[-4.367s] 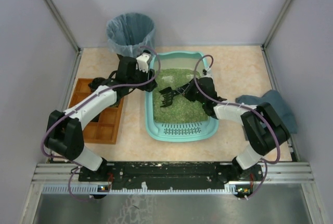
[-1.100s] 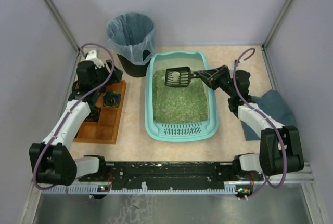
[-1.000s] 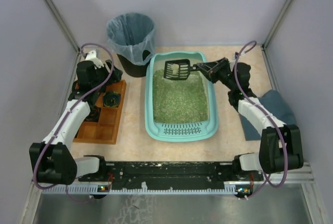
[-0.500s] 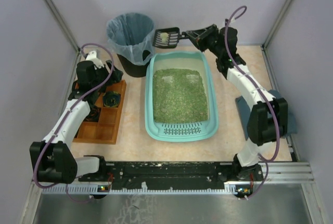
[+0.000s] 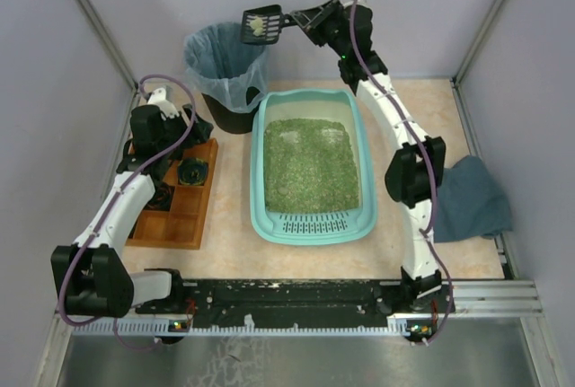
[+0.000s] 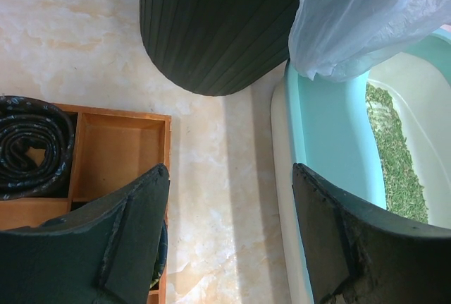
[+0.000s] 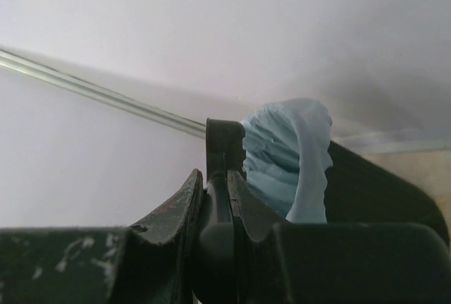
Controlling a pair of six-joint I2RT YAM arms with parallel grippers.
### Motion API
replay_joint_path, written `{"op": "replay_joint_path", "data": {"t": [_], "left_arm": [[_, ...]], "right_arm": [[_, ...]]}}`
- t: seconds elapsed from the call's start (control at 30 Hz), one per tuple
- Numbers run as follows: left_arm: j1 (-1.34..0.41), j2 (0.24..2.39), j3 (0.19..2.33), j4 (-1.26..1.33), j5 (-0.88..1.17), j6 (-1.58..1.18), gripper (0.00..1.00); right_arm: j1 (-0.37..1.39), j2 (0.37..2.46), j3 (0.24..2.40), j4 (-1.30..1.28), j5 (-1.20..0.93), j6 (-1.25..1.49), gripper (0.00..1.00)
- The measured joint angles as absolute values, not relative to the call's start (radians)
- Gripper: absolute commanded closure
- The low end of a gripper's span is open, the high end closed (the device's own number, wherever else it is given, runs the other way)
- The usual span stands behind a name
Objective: Clean the litter box
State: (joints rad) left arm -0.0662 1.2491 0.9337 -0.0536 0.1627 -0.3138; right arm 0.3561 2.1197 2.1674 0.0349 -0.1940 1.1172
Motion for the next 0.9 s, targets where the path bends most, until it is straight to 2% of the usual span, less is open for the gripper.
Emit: {"op": "replay_joint_path", "data": {"t": [0.13,0.2,0.9], "left_arm": [[-0.064,1.249,0.934,-0.053,0.168,-0.313,0.23],[-0.063,1.248,0.934,-0.053,0.169,-0.313,0.23],[-0.052,1.248,0.934,-0.054,0.190,-0.314,0.23]], "right_arm": [[0.392,2.249,2.342,0.011,-0.184,0.994,1.00],[0.413,2.275,2.360,0.015,-0.181,0.923,1.00],[0.556,2.229,2.209,0.170,-0.184,0.146,1.00]]}}
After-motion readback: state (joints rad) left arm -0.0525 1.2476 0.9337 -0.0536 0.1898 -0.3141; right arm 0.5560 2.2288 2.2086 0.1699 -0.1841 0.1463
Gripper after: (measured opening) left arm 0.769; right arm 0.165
